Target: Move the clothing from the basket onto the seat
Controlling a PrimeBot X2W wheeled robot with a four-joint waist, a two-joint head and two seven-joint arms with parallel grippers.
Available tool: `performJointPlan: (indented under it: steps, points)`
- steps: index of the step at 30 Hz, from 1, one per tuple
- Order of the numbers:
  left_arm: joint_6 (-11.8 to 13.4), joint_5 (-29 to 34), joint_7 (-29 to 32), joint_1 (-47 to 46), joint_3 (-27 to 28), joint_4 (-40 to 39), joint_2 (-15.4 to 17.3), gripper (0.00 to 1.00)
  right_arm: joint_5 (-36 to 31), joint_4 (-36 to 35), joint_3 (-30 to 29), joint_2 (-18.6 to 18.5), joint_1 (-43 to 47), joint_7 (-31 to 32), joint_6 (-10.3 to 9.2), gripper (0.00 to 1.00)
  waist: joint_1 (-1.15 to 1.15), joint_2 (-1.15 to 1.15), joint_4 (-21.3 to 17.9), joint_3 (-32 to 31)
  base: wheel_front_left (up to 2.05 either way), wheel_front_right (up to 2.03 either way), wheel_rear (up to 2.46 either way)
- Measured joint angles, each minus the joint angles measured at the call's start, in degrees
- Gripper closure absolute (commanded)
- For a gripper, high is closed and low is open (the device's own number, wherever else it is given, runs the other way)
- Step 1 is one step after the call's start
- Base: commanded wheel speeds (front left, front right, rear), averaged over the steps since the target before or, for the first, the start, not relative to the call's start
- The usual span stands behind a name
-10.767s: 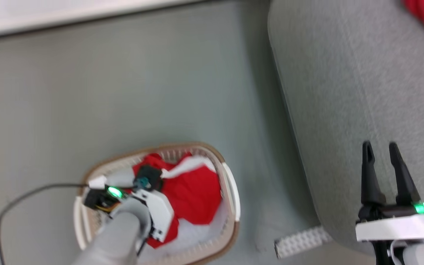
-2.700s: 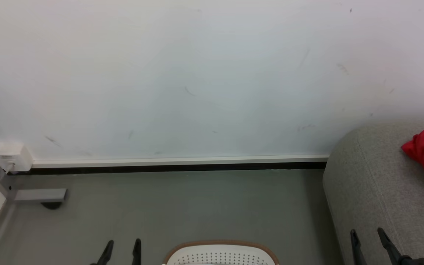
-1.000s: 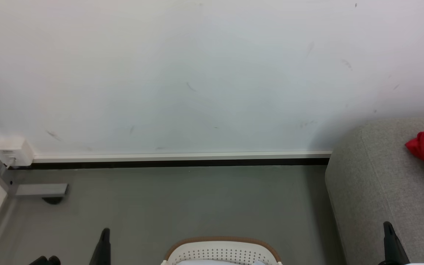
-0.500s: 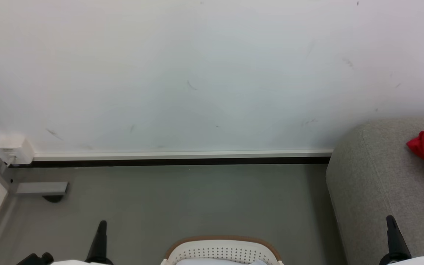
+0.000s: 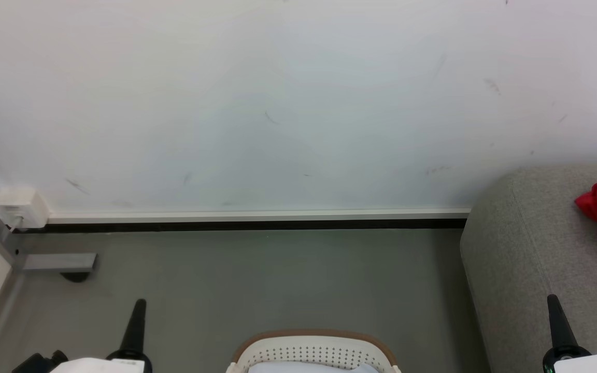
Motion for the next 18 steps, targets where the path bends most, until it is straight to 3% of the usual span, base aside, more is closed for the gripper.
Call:
performJointPlan:
  steps: [18]
  points:
    - [-0.09, -9.24, 2.65, -1.29, 1.36, -1.07, 0.02, 1.0, 9.85, -0.93, -0.73, -0.24, -1.02, 2.43, 0.0, 1.0, 0.0, 0.0, 0.19, 0.48, 0.0, 0.0, 0.0]
